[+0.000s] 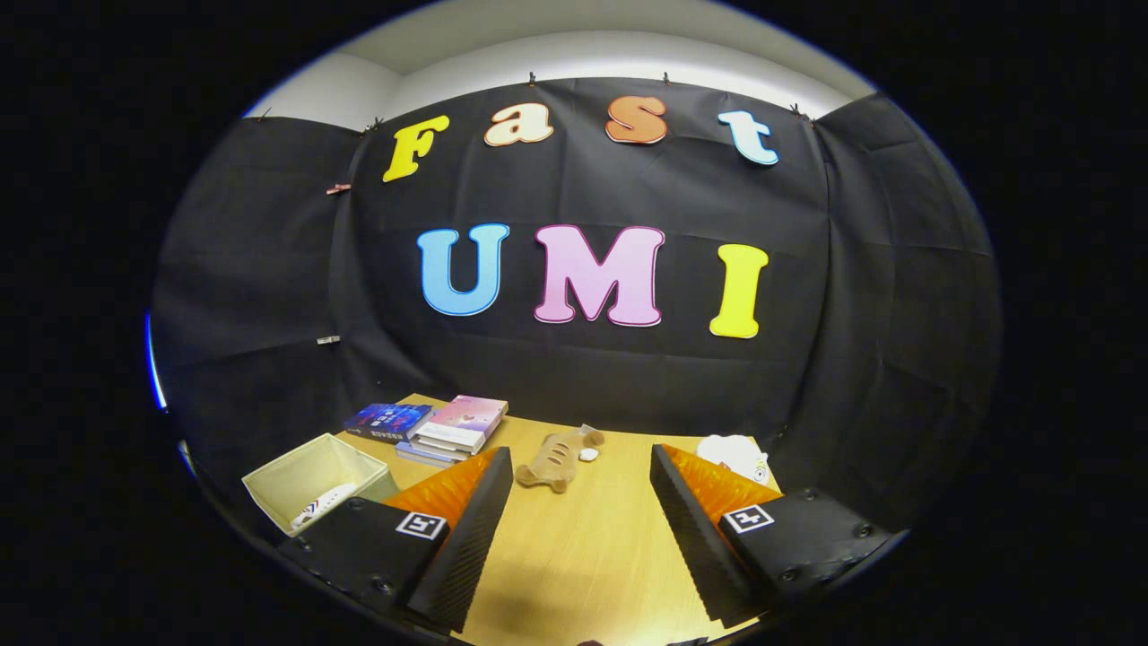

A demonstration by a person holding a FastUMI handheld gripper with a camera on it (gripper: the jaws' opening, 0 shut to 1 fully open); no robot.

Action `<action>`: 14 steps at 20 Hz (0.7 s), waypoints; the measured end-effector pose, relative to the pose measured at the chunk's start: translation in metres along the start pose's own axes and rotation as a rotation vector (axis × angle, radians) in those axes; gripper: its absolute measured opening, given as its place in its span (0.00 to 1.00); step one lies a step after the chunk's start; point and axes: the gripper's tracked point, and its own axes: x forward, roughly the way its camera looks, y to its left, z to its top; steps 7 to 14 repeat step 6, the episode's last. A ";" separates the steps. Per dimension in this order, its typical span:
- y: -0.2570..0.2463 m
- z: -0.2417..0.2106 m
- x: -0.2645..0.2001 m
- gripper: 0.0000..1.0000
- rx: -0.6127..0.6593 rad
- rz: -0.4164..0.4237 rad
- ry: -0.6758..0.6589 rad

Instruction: Open the storage box then place both shoes into the box .Put the left shoe in first, then the right shoe, with the right side of both shoes facing outward in a uniform manner.

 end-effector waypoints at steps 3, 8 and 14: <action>-0.008 -0.002 -0.001 0.96 0.014 -0.010 0.003; -0.013 -0.003 -0.004 0.96 0.010 -0.017 0.004; -0.013 -0.003 -0.004 0.96 0.010 -0.017 0.004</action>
